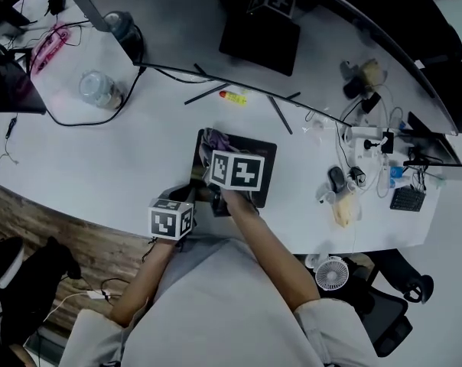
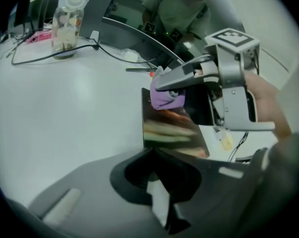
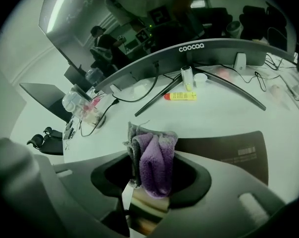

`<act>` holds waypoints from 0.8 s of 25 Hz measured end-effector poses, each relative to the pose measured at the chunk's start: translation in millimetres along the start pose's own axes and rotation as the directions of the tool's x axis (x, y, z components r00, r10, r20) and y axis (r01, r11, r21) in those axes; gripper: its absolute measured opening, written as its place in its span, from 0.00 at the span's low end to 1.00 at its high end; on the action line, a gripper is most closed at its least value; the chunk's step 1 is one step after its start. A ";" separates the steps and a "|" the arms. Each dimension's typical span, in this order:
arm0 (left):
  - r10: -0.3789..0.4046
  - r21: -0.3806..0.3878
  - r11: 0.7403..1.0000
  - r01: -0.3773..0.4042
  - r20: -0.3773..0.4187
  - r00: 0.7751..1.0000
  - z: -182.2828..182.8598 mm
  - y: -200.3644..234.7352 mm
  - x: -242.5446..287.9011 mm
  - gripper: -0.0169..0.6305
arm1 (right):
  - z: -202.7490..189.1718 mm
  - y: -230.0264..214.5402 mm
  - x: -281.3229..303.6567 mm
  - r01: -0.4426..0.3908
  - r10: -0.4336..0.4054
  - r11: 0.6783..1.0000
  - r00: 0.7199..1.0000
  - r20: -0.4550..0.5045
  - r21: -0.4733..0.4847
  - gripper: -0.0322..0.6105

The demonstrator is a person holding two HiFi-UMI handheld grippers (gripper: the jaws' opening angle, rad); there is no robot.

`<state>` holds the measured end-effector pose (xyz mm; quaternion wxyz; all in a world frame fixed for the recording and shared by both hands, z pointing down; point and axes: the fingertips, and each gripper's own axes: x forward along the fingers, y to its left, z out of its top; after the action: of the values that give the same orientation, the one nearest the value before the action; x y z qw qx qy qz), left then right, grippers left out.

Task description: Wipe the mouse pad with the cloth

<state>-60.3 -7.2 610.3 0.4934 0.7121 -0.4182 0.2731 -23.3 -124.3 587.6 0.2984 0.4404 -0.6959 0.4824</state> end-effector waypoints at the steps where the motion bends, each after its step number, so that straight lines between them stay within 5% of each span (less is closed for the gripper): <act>1: -0.001 0.000 1.000 0.001 0.001 1.000 0.3 -0.3 0.3 0.03 | 0.7 0.7 2.7 -0.002 0.002 1.000 1.000 -0.004 0.000 0.34; 6: 0.035 0.061 0.998 -0.035 -0.012 0.999 0.7 -1.0 1.4 0.03 | 2.6 4.7 10.0 -0.017 0.017 1.000 1.000 -0.014 0.016 0.35; 20: 0.045 0.048 0.998 -0.045 0.000 0.999 -1.4 0.0 -1.1 0.03 | -7.1 10.8 11.4 -0.057 0.059 0.998 0.995 -0.076 0.033 0.36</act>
<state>-60.8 -5.6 610.0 0.4699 0.7140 -0.4272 0.2947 -38.0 -119.7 595.3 0.3039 0.4057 -0.6888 0.5183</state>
